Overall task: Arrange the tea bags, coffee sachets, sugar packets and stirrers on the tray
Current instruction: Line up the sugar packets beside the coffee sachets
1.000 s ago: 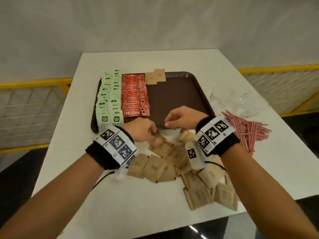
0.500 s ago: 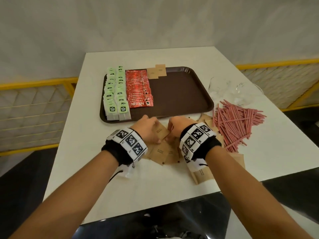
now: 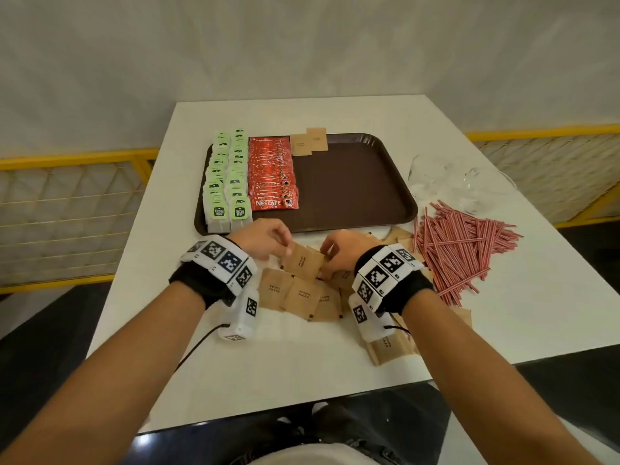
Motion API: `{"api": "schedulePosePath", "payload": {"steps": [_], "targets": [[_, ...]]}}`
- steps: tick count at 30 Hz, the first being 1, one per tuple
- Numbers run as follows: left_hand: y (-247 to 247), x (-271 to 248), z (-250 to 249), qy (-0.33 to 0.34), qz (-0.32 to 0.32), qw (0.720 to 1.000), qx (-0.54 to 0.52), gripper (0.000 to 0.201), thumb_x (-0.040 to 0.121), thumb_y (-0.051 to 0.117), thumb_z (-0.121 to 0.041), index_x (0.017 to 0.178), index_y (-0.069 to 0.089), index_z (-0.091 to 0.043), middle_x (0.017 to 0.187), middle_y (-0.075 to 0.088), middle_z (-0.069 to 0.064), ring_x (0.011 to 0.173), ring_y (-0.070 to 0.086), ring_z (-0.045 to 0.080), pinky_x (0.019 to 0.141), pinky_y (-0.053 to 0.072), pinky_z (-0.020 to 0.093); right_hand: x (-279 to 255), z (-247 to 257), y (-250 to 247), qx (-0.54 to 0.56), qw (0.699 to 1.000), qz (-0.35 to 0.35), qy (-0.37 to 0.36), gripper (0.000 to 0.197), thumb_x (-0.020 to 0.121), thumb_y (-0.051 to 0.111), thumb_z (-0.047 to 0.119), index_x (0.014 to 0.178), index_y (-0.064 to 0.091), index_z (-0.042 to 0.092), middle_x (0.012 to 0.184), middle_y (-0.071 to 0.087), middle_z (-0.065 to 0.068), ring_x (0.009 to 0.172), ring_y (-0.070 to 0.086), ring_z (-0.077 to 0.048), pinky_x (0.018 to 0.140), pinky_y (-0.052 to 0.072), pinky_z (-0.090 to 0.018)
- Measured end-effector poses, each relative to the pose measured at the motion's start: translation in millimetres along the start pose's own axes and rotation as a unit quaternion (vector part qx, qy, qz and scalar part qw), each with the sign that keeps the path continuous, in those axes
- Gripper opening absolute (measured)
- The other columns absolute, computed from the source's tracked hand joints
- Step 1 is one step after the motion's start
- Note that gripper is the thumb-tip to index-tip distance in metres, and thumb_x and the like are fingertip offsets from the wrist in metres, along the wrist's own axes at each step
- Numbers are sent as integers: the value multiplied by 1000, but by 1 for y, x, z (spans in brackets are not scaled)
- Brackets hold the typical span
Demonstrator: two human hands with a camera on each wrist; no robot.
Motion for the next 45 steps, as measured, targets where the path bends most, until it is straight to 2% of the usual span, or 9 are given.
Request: {"api": "schedulePosePath", "payload": {"steps": [4, 8, 11, 14, 18, 21, 25, 36, 45], "targets": [[-12, -3, -4, -1, -13, 998, -55, 20, 87, 59, -1, 93, 53, -19, 89, 61, -2, 91, 55, 17, 66, 43, 21, 5, 2, 2, -4, 1000, 20, -3, 53, 75, 76, 28, 122, 53, 16, 118, 60, -2, 104, 56, -19, 77, 42, -28], [11, -8, -20, 64, 59, 989, 117, 64, 77, 74, -12, 132, 42, -25, 110, 50, -2, 100, 54, 14, 81, 46, 22, 9, 4, 1, -46, 999, 1, -15, 59, 73, 77, 32, 125, 51, 20, 125, 49, -4, 117, 46, -22, 85, 37, -30], [28, -3, -21, 74, 52, 953, 288, 65, 73, 78, -29, 131, 47, -29, 114, 42, 4, 103, 50, 20, 90, 44, 32, 13, 6, 4, -41, 999, 2, -22, 64, 69, 80, 31, 124, 49, 20, 124, 48, -4, 113, 49, -23, 92, 45, -35], [22, 1, -21, 61, 18, 949, 310, 44, 75, 75, -32, 116, 58, -26, 103, 43, 1, 93, 48, 18, 84, 41, 30, 15, 5, 8, 0, 999, 22, -27, 63, 68, 81, 25, 122, 48, 18, 118, 57, -4, 104, 57, -22, 89, 51, -37], [-12, -6, -20, 75, -6, 993, 89, 11, 82, 70, -25, 87, 60, -24, 88, 63, -2, 83, 60, 16, 74, 48, 27, 16, -1, 0, 52, 998, 20, -29, 42, 76, 76, 21, 112, 54, 19, 106, 55, -1, 93, 52, -17, 75, 42, -27], [-45, -15, -17, 52, -83, 986, -131, 15, 88, 62, -12, 99, 54, -18, 100, 64, 6, 83, 61, 15, 64, 49, 21, 20, -6, -8, 123, 992, 0, -38, 18, 81, 71, 21, 92, 56, 19, 100, 57, -2, 89, 53, -16, 72, 43, -27], [-57, -21, -13, 35, -119, 946, -298, 46, 87, 57, 6, 122, 44, -21, 102, 59, 10, 81, 62, 20, 56, 56, 20, 22, -10, -18, 219, 975, -2, -44, 14, 85, 66, 18, 80, 55, 23, 100, 63, -5, 82, 57, -17, 58, 46, -25], [-43, -11, -11, 5, -77, 960, -269, 24, 90, 55, 1, 95, 53, -23, 94, 61, 4, 78, 62, 18, 56, 56, 22, 22, -4, -30, 342, 936, 51, -69, 40, 83, 57, -14, 113, 49, 11, 85, 58, -6, 73, 62, -18, 58, 56, -25], [-63, 15, -27, -9, -71, 974, -213, 22, 91, 50, 5, 104, 57, -12, 92, 60, 7, 85, 63, 21, 62, 58, 25, 38, -4, -55, 414, 908, 21, -55, 18, 92, 53, 2, 107, 53, 11, 112, 59, -13, 94, 62, -24, 71, 57, -34]]}}
Point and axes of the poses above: each hand's wrist, its own x-axis towards the middle knuckle, its own y-axis out of the palm, z = x × y, the point moved 7 cm from there along x, towards the middle knuckle
